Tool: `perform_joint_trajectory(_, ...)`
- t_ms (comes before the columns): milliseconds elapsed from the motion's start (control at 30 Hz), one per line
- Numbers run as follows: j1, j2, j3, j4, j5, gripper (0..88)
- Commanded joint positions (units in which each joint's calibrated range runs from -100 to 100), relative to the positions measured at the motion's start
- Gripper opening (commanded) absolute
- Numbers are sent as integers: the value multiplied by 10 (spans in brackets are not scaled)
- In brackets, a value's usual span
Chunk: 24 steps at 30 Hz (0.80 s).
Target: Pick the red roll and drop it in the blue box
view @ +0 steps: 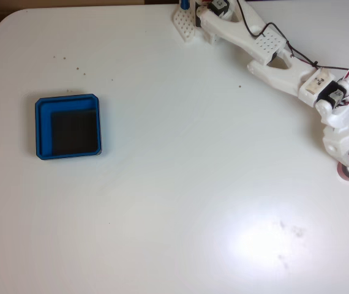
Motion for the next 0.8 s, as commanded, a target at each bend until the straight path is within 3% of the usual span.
perform_joint_trajectory(0, 2, -5, -26, 7, 0, 185)
perform_joint_trajectory(233, 1, -5, -24, -80, 2, 185)
perform_joint_trajectory(767, -1, 2, -22, -80, 3, 185)
